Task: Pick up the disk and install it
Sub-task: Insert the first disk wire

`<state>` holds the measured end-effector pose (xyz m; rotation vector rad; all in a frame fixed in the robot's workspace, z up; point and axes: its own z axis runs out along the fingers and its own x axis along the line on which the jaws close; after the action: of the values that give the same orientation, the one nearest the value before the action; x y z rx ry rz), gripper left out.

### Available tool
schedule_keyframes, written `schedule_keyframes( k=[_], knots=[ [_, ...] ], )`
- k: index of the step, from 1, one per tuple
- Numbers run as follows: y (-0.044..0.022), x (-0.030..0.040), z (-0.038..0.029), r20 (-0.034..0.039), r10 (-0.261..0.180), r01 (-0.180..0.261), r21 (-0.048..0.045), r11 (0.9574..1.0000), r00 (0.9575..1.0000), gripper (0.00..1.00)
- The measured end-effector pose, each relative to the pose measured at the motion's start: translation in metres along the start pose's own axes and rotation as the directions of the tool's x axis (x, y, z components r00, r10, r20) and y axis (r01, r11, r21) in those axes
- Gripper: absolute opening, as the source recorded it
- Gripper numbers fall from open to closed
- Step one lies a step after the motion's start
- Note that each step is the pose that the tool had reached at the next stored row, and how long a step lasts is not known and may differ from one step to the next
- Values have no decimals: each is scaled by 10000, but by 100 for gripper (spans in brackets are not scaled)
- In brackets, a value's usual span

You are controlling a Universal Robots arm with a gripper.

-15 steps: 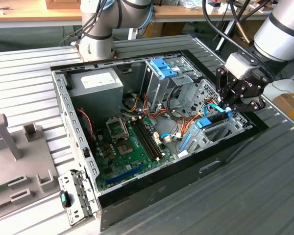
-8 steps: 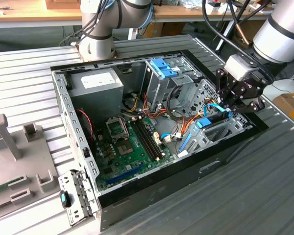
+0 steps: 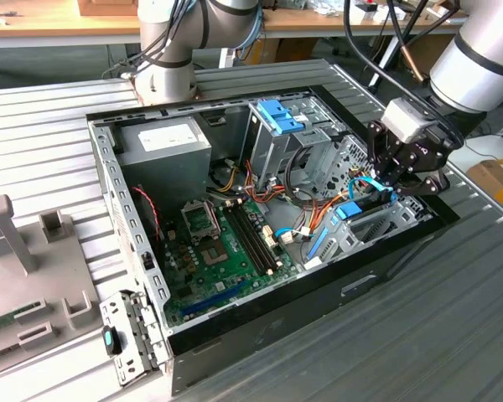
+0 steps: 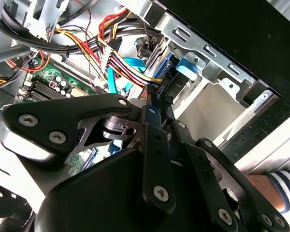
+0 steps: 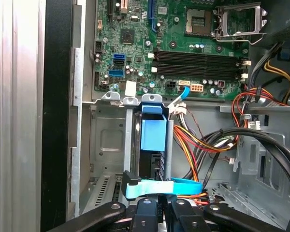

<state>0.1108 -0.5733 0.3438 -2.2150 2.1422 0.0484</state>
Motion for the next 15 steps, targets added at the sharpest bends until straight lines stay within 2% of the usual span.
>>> schedule_keyframes(
  k=[7,8,9,10,11,15],
  knots=[
    [1,3,18,1,21,-21,2,10000,10000,17],
    [1,6,28,-2,21,-21,2,10000,10000,17],
    [2,14,70,-5,21,-21,1,10000,10000,17],
    [2,15,63,5,22,-22,2,10000,10000,25],
    [0,11,-7,0,21,-21,2,10000,10000,25],
    [-4,-1,-191,-2,21,-21,2,10000,10000,25]
  ],
)
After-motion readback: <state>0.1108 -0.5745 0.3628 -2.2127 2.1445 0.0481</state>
